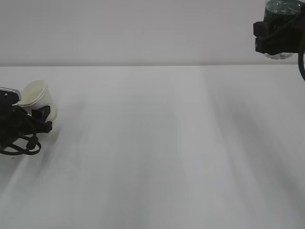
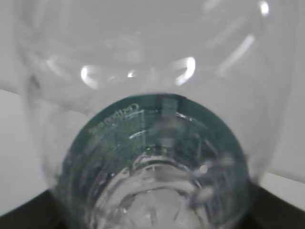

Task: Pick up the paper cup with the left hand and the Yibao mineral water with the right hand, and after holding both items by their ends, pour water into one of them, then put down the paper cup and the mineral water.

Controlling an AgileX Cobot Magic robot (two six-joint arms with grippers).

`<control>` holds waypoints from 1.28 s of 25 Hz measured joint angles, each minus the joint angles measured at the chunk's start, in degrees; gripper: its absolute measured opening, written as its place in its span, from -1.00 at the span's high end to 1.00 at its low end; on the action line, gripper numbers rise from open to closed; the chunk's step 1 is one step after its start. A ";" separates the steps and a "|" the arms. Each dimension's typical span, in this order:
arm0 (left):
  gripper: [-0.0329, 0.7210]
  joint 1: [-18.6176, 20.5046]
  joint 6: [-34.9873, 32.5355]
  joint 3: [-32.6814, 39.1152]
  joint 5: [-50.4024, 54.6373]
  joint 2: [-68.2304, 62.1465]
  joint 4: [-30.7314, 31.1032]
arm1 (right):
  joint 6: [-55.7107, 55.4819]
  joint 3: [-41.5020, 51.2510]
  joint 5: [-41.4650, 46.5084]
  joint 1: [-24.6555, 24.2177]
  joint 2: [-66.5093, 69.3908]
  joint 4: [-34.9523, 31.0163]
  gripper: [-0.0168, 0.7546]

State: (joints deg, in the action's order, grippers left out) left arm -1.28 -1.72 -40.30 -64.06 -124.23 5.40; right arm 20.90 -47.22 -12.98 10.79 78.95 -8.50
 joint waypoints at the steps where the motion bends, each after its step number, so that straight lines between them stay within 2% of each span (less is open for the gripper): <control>1: -0.16 0.00 0.00 0.00 0.00 0.00 0.00 | 0.00 0.00 0.00 0.00 0.00 0.00 -0.22; 15: -0.38 0.00 0.00 0.00 0.00 0.00 0.00 | 0.00 0.00 0.08 0.00 0.00 0.00 -0.22; 24: -0.39 0.00 0.00 -0.04 2.79 -0.25 -0.91 | 0.00 0.00 0.08 0.00 0.00 0.00 -0.22; 32: -0.39 0.00 -0.02 -0.13 1.21 -0.99 -1.03 | 0.00 0.00 0.08 0.00 0.00 0.00 -0.22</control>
State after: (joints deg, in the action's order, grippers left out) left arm -1.28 -1.73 -40.44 -62.85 -125.23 4.37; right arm 20.90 -47.22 -12.90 10.79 78.95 -8.50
